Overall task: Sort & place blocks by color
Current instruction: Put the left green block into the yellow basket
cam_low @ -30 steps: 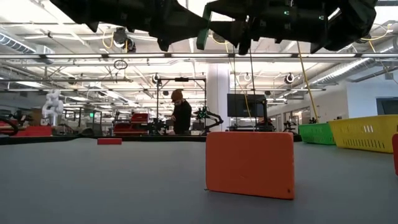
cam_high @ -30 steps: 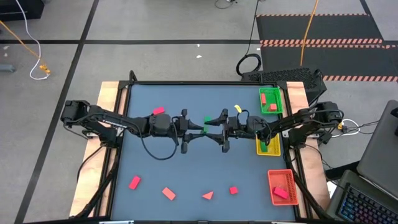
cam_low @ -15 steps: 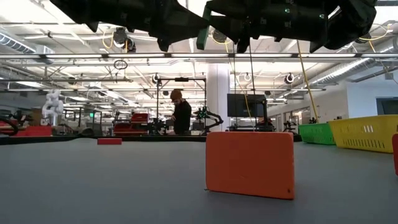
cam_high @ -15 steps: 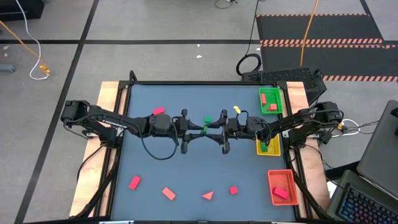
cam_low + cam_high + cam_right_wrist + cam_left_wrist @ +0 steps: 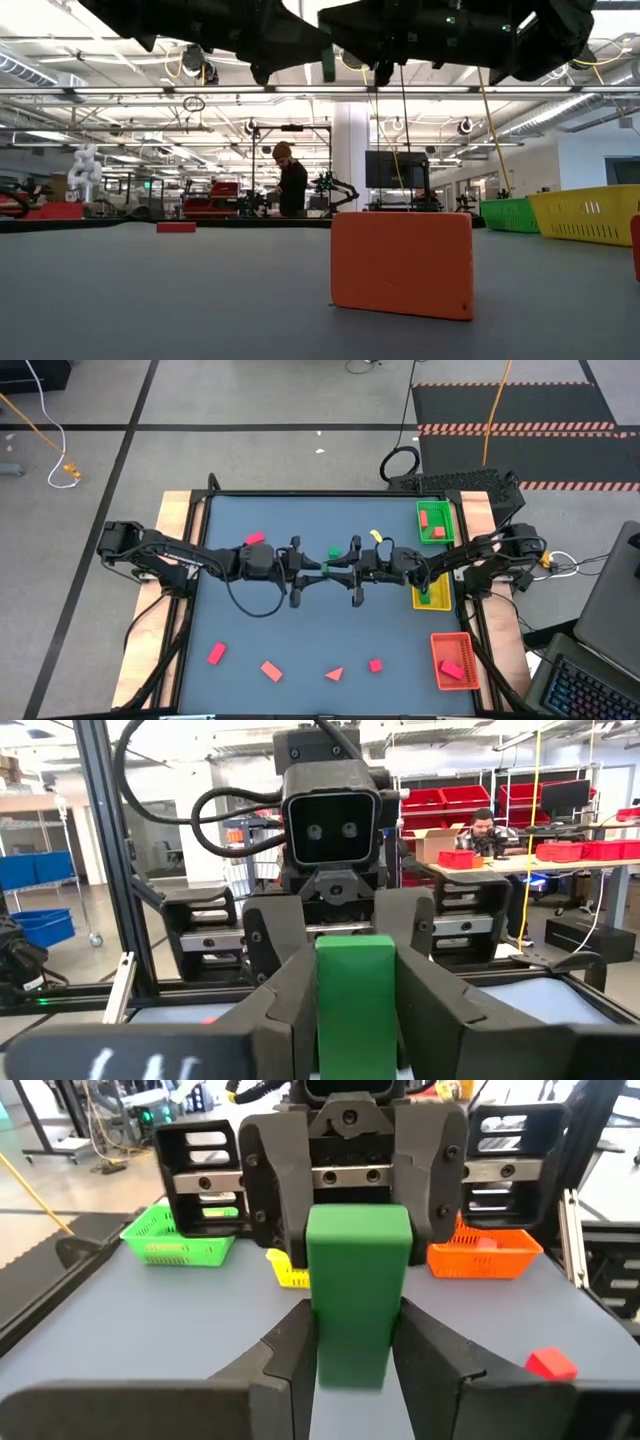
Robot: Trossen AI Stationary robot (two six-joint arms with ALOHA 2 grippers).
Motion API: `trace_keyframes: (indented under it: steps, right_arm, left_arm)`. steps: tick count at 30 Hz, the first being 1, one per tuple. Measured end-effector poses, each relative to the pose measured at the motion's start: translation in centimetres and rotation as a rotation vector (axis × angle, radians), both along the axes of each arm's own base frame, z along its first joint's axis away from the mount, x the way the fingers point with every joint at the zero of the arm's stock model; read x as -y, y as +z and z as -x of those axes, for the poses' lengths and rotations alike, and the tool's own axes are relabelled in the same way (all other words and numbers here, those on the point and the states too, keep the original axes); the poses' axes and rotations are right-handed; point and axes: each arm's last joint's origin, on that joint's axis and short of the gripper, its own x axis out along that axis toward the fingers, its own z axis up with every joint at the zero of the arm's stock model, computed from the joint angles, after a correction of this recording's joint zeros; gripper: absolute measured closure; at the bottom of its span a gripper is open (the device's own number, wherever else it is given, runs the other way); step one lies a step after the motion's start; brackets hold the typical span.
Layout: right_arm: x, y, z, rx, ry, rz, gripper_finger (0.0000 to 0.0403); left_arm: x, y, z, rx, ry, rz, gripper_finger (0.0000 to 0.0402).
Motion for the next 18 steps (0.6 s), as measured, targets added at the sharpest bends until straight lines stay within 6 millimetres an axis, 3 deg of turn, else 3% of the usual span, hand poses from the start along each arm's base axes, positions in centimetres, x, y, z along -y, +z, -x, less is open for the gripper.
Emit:
trace_keyframes:
  steps: [6,18]
  right_arm:
    - [-0.2,-0.4,-0.7,-0.012,0.003,0.018,0.0306]
    - [-0.5,1.3,0.5,-0.073,0.014,0.075,0.0306]
  left_arm:
    - [0.0,-0.3,0.0,-0.028,-0.007,-0.007,0.0279]
    - [-0.1,0.0,0.6,-0.073,0.0,-0.033,0.022]
